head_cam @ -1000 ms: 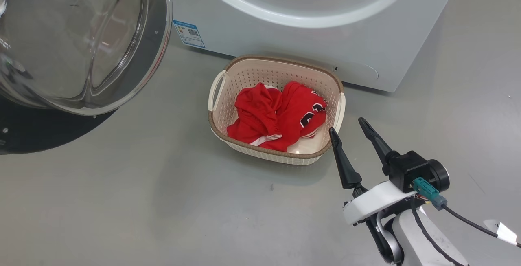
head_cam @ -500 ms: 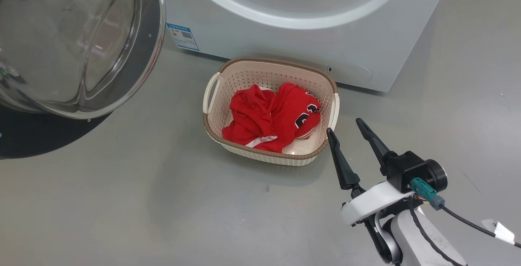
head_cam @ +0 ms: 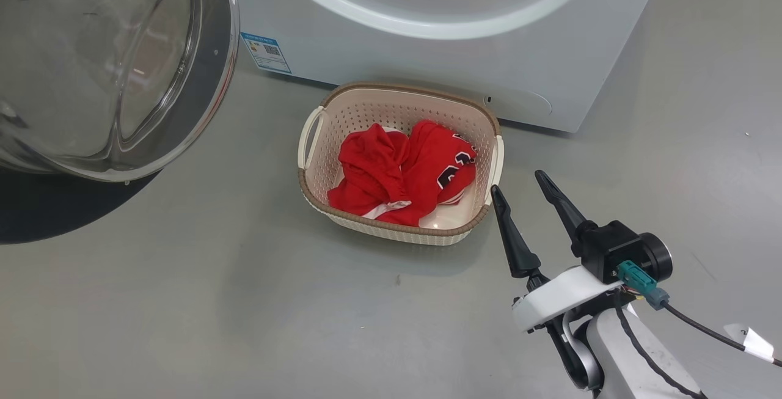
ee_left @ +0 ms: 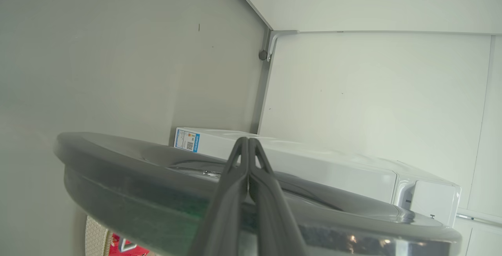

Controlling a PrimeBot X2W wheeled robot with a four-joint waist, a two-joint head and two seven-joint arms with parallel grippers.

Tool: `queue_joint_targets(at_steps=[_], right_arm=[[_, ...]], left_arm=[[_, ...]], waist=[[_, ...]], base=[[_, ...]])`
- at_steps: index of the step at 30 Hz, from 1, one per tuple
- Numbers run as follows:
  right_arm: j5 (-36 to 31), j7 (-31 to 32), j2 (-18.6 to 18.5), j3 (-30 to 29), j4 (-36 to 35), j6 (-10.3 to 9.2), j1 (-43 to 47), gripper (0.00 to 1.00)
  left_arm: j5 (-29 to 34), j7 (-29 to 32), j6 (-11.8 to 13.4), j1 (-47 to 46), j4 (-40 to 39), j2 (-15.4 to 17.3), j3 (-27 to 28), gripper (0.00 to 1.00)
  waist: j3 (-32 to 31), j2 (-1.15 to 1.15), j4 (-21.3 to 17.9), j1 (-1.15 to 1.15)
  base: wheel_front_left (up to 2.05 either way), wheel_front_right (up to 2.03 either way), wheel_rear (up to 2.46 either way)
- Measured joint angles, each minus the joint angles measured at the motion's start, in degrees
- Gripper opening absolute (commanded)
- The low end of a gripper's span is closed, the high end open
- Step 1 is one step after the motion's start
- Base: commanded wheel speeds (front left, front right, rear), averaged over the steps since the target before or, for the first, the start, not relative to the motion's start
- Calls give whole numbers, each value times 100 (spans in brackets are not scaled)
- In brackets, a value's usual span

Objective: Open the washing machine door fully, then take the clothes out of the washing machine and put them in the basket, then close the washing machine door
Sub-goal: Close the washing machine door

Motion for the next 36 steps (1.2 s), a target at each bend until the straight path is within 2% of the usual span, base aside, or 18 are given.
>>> queue_joint_targets(at_steps=[12,23,36], right_arm=[[-1,0,7,-24,11,0,-16,100],[1,-1,20,-107,97,0,-25,100],[36,-1,58,-125,156,0,-21,100]], left_arm=[[5,332,0,-87,151,76,-49,0],[53,862,-11,-113,215,8,-385,0],[-11,1651,-330,-86,258,-218,-493,0]], waist=[[30,0,-10,0],[-66,0,10,0],[-331,0,86,0]], base=[[0,0,0],[0,0,0],[0,0,0]])
